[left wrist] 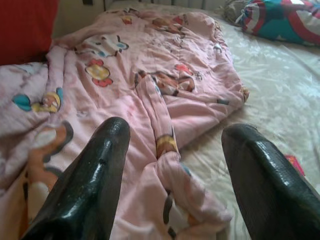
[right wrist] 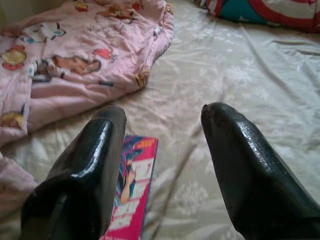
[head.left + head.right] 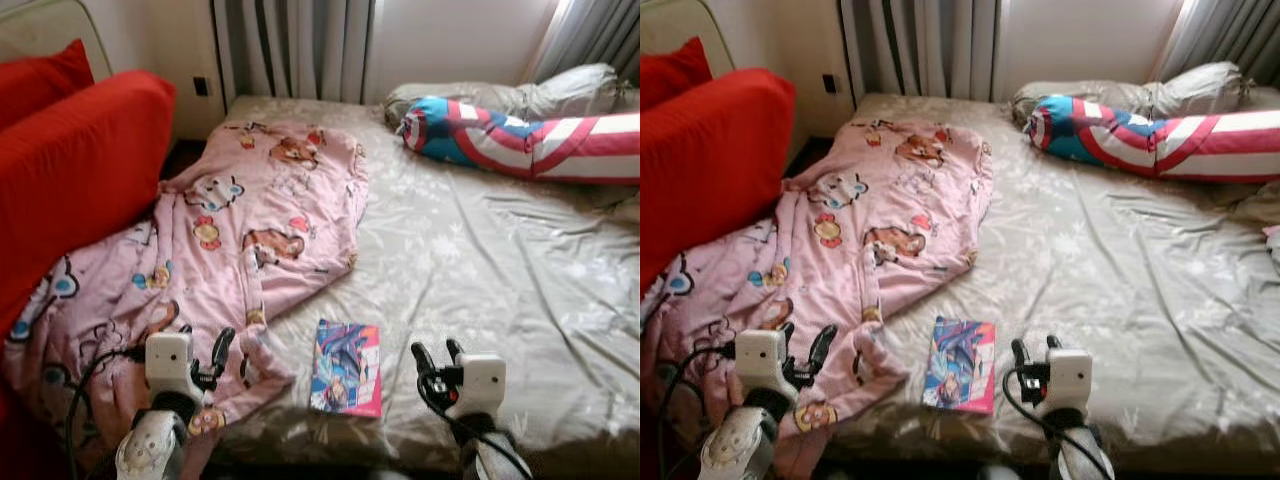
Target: Clean up the room
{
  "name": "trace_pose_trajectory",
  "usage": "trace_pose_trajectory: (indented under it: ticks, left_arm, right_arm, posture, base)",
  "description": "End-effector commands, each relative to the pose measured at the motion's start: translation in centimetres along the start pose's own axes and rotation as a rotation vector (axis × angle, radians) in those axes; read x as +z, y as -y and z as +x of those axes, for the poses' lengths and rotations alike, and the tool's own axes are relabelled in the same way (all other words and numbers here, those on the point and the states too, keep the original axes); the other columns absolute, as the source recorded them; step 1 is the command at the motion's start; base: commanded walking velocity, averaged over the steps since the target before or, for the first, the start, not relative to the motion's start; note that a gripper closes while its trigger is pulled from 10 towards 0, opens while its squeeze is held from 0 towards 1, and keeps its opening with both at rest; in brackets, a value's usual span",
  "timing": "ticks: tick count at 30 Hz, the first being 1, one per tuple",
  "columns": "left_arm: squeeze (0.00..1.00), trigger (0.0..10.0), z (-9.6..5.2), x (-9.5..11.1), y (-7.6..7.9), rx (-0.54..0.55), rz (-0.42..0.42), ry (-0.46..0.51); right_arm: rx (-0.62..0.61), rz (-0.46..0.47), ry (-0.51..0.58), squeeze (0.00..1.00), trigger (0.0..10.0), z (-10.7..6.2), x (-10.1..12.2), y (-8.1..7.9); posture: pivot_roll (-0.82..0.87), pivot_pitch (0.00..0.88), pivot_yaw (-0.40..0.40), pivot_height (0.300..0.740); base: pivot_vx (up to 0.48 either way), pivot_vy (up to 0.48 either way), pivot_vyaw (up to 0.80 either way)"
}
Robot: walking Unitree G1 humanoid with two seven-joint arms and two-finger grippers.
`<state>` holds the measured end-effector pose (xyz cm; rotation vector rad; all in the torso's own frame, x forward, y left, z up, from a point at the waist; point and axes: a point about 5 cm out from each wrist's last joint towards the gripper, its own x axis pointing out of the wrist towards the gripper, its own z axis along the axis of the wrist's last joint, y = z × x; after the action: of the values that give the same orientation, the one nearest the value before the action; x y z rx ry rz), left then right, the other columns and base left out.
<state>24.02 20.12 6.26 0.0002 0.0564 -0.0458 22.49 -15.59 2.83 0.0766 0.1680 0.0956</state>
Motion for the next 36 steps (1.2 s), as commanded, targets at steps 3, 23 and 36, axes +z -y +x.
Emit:
trace_pose_trajectory:
  ticks: [3, 23, 36]
  left_arm:
    - [0.0, 10.0, 0.0, 0.1, 0.0, -0.007, 0.002, -0.004]
    - [0.0, 10.0, 0.2, 0.2, 0.1, -0.019, -0.001, -0.005]
    - [0.0, 10.0, 0.3, 0.2, 0.3, -0.018, -0.005, -0.007]
  right_arm:
    - [0.008, 0.006, -0.016, 0.0, 10.0, 0.1, -0.3, 0.0]
    - [0.003, 0.059, -0.05, 0.0, 10.0, 1.6, -0.7, -0.4]
    - [0.01, 0.077, -0.031, 0.0, 10.0, 1.6, -0.9, -0.9]
  posture:
    - [-0.04, 0.061, -0.055, 0.632]
    - [-0.03, 0.063, -0.048, 0.622]
    - [-0.03, 0.058, -0.05, 0.597]
  base:
    - [0.0, 0.0, 0.0]
    - [0.0, 0.0, 0.0]
    - [0.0, 0.0, 0.0]
